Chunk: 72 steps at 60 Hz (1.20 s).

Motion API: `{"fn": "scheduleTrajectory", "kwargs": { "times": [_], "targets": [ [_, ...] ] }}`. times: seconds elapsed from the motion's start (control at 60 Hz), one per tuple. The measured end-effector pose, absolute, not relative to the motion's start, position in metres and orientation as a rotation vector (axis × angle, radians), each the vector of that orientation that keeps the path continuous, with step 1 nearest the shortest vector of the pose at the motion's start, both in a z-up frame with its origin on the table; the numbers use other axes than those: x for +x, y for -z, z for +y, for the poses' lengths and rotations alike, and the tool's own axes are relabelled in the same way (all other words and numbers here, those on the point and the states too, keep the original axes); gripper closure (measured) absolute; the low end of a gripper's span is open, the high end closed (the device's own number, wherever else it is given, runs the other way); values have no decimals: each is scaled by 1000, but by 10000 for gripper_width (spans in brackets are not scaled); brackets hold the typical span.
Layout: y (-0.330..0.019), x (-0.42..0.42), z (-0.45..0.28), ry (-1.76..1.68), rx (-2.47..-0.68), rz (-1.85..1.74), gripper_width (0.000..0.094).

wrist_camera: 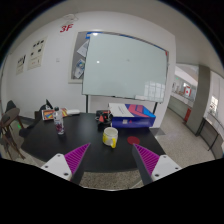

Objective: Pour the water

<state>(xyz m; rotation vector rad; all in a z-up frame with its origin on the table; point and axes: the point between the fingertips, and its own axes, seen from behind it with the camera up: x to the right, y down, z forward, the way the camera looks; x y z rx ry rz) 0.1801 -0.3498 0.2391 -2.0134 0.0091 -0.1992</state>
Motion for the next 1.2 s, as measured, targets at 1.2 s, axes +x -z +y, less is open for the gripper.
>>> {"fn": "scheduleTrajectory", "kwargs": {
  "times": [1.2],
  "targets": [
    [-54,-131,15,53,-1905,-38,385]
  ]
}}
